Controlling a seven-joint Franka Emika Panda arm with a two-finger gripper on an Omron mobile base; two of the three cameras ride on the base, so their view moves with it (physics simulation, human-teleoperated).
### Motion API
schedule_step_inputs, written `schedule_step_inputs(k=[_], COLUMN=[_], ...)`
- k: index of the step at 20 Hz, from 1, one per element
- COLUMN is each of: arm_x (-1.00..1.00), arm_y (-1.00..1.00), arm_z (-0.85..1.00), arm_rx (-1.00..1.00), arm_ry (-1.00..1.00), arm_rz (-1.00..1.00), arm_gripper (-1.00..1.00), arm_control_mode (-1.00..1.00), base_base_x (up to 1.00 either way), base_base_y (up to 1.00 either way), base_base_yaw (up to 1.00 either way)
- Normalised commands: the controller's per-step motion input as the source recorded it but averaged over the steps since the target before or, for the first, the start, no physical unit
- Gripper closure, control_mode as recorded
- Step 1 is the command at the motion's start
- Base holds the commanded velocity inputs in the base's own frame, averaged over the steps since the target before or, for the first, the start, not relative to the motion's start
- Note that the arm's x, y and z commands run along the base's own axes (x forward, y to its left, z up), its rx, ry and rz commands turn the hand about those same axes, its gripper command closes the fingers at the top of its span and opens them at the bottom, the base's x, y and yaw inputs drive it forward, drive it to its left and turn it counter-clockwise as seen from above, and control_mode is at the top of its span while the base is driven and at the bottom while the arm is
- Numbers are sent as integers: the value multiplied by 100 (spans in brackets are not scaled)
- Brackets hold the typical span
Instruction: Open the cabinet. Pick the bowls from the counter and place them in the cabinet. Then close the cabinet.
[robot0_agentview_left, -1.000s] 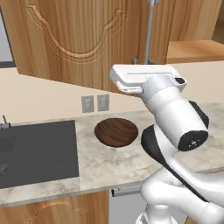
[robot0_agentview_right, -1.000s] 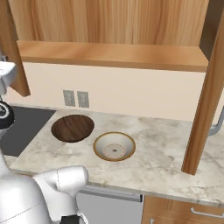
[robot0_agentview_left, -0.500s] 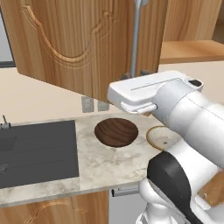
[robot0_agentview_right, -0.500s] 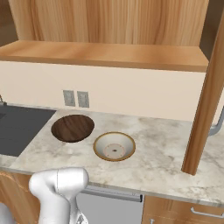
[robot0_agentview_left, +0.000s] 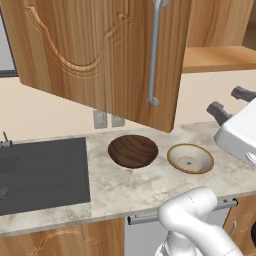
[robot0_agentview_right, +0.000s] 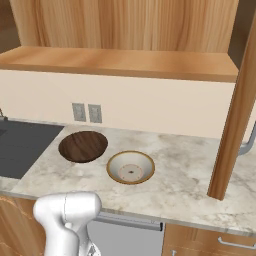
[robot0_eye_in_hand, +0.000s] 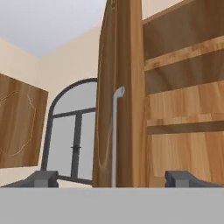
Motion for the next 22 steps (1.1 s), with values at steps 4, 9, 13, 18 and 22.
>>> schedule_step_inputs(k=[4,9,13,18,22], arm_x=[27,61,83,78,52], arm_y=[-100,-78,-11,0,4], arm_z=[0,0,-1,-3,-16], arm_rx=[4,5,0,0,0], arm_ry=[0,6,4,0,0], arm_rz=[6,7,6,0,5], arm_gripper=[-100,-100,-100,-100,-100], arm_control_mode=[-100,-100,-100,-100,-100], base_base_x=[0,0,0,0,0], base_base_y=[0,0,0,0,0], base_base_yaw=[0,0,0,0,0])
